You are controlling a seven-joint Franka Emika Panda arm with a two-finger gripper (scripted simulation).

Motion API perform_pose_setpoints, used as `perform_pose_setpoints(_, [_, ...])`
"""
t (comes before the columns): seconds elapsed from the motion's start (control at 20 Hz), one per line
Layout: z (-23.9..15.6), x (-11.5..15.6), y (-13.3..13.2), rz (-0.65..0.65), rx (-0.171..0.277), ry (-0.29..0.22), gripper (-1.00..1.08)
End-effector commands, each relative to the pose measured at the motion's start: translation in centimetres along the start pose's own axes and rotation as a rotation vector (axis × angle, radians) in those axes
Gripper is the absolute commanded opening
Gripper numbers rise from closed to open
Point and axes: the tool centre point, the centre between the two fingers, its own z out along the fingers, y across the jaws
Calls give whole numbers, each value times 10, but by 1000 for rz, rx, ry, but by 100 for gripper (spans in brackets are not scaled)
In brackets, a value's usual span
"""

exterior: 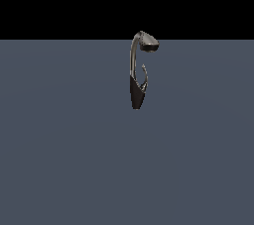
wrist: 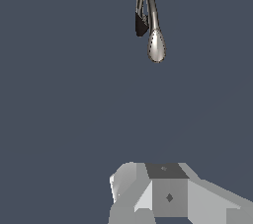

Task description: Turn on the faucet by rotating a designated handle.

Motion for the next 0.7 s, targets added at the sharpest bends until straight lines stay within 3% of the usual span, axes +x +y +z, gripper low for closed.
perform_pose_setpoints(0.0, [0,0,0,0,0,0,-100])
perform_pose_setpoints(0.65, [-1,6,9,-2,-31,15,-100])
